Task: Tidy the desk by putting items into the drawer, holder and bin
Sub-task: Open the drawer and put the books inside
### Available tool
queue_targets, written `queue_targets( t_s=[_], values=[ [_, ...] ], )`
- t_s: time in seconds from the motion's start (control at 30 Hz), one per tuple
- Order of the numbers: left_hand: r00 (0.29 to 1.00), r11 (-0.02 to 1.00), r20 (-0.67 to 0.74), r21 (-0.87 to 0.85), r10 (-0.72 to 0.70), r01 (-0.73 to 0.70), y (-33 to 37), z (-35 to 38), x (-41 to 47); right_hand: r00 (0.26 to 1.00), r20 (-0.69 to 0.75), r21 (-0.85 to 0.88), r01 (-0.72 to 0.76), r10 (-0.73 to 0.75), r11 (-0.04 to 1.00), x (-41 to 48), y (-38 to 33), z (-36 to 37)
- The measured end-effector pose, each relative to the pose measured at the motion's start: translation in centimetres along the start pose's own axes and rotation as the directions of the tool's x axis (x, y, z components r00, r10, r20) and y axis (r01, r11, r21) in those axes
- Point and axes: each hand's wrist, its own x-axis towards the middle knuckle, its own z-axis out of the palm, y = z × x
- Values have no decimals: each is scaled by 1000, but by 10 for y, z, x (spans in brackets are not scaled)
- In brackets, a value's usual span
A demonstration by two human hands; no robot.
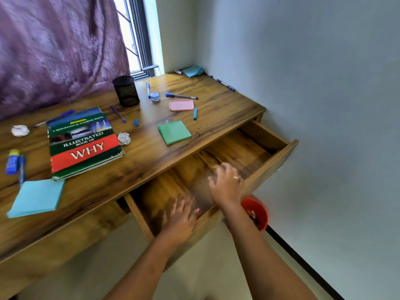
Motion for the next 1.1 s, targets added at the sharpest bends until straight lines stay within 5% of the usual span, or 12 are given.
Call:
queue_targets(
  t_s=[0.07,0.13,0.3,0.67,1.1],
  values=[
    [995,971,68,-220,-77,90,-3,4,-13,969,225,-153,134,-98,979,-24,-9,15],
    [993,955,108,-287,-53,82,-3,-1,-25,945,303,-241,200,-122,950,-48,-13,25],
    [999,997,-15,-57,51,-51,13,-6,-61,905,399,-327,291,-147,899,-67,-7,12],
    [995,981,-85,181,-55,70,59,25,-136,809,549,-349,449,-208,823,-102,33,-26],
    [960,955,-75,106,-271,277,94,56,-179,700,644,-266,584,-309,767,-136,65,-68]
  ],
)
